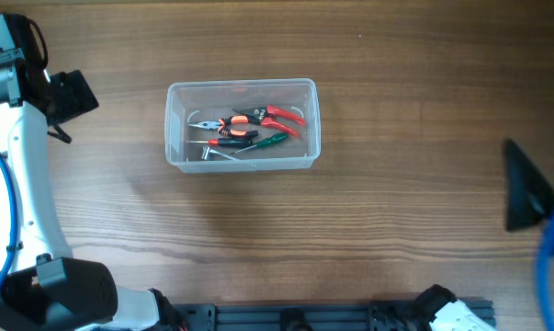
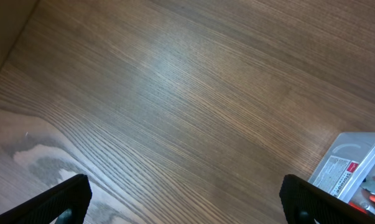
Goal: Pack container
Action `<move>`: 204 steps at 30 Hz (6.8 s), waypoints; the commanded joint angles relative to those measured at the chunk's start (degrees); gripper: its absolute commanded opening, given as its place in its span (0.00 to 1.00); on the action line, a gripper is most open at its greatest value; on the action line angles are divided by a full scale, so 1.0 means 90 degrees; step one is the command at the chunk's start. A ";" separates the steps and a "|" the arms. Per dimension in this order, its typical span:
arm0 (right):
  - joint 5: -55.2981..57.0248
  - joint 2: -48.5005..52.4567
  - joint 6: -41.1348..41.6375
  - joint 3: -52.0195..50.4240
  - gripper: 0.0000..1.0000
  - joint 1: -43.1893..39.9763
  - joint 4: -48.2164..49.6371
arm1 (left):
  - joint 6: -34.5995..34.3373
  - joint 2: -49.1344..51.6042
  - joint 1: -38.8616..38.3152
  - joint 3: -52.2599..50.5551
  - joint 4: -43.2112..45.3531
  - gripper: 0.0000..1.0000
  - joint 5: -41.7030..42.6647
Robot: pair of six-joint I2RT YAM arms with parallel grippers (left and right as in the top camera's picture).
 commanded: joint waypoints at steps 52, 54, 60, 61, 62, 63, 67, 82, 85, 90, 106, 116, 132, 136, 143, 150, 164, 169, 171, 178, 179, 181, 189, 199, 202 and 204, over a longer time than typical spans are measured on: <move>-0.3048 -0.6288 0.0221 -1.2667 1.00 -0.4116 0.5790 | 0.0010 0.0017 0.0022 -0.0005 0.0017 1.00 -0.0032; -0.3050 -0.6288 -0.0262 -1.2667 1.00 -0.4116 0.5792 | 0.0010 0.0017 0.0022 -0.0005 0.0017 1.00 -0.0032; -0.3050 -0.6288 -0.0364 -1.2667 1.00 -0.4116 0.5795 | 0.0010 0.0017 0.0022 -0.0005 0.0017 1.00 -0.0032; -0.3050 -0.6288 -0.0362 -1.2667 1.00 -0.4116 0.5797 | 0.0010 0.0017 0.0022 -0.0005 0.0017 1.00 -0.0032; -0.3050 -0.6288 -0.0359 -1.2667 1.00 -0.4116 0.5797 | 0.0010 0.0017 0.0022 -0.0005 0.0017 1.00 -0.0032; -0.3050 -0.6288 -0.0359 -1.2667 1.00 -0.4116 0.5797 | 0.0010 0.0017 0.0022 -0.0005 0.0017 1.00 -0.0032; -0.3050 -0.6288 -0.0359 -1.2667 1.00 -0.4116 0.5795 | 0.0010 0.0017 0.0022 -0.0005 0.0017 1.00 -0.0032; -0.3050 -0.6288 -0.0359 -1.2667 1.00 -0.4116 0.5795 | 0.0010 0.0017 0.0022 -0.0005 0.0017 1.00 -0.0032; -0.3050 -0.6288 -0.0362 -1.2667 1.00 -0.4116 0.5795 | 0.0010 -0.0002 0.0024 -0.0005 0.0017 1.00 -0.0034; -0.3050 -0.6288 -0.0359 -1.2667 1.00 -0.4116 0.5795 | 0.0010 -0.0595 -0.0036 -0.0005 0.0017 1.00 -0.0032; -0.3050 -0.6288 -0.0359 -1.2667 1.00 -0.4116 0.5795 | 0.0012 -0.4682 -0.1552 -0.0177 -0.0007 1.00 -0.0034; -0.3050 -0.6288 -0.0359 -1.2667 1.00 -0.4116 0.5795 | -0.0352 -0.6190 -0.1802 -0.2613 0.1246 1.00 0.1066; -0.3050 -0.6288 -0.0362 -1.2667 1.00 -0.4116 0.5795 | -0.1664 -0.9391 -0.1800 -0.8740 0.5374 1.00 0.1824; -0.3050 -0.6288 -0.0362 -1.2667 1.00 -0.4116 0.5795 | -0.1661 -1.0275 -0.1795 -0.9428 0.5379 1.00 0.1819; -0.3050 -0.6288 -0.0362 -1.2667 1.00 -0.4116 0.5795 | -0.1666 -1.0399 -0.1797 -0.9882 0.5304 1.00 0.1314; -0.3050 -0.6288 -0.0362 -1.2667 1.00 -0.4116 0.5795 | -0.1649 -1.0399 -0.1802 -1.0027 0.5265 1.00 0.0799; -0.3050 -0.6288 -0.0362 -1.2667 1.00 -0.4116 0.5795 | -0.1639 -1.0392 -0.1802 -1.0027 0.5268 1.00 0.0539; -0.3050 -0.6288 -0.0362 -1.2667 1.00 -0.4116 0.5795 | -0.1639 -1.0392 -0.1802 -1.0027 0.5268 1.00 0.0539; -0.3050 -0.6288 -0.0362 -1.2667 1.00 -0.4116 0.5795 | -0.1639 -1.0392 -0.1802 -1.0027 0.5268 1.00 0.0539; -0.3050 -0.6288 -0.0359 -1.2667 1.00 -0.4116 0.5795 | -0.1639 -1.0387 -0.1802 -1.0027 0.5268 1.00 0.0539; -0.3050 -0.6288 -0.0359 -1.2667 1.00 -0.4116 0.5795 | -0.1639 -1.0387 -0.1802 -1.0027 0.5268 1.00 0.0539; -0.3050 -0.6288 -0.0359 -1.2667 1.00 -0.4116 0.5795 | -0.1642 -1.0387 -0.1802 -1.0027 0.5268 1.00 0.0539; -0.3050 -0.6288 -0.0362 -1.2667 1.00 -0.4116 0.5795 | -0.1639 -1.0387 -0.1802 -1.0027 0.5268 1.00 0.0539; -0.3050 -0.6288 -0.0359 -1.2667 1.00 -0.4116 0.5795 | -0.1639 -1.0387 -0.1802 -1.0027 0.5268 1.00 0.0539; -0.3050 -0.6288 -0.0362 -1.2667 1.00 -0.4116 0.5795 | -0.1642 -1.0387 -0.1802 -1.0027 0.5268 1.00 0.0539; -0.3050 -0.6288 -0.0362 -1.2667 1.00 -0.4116 0.5795 | -0.1639 -1.0387 -0.1802 -1.0027 0.5268 1.00 0.0539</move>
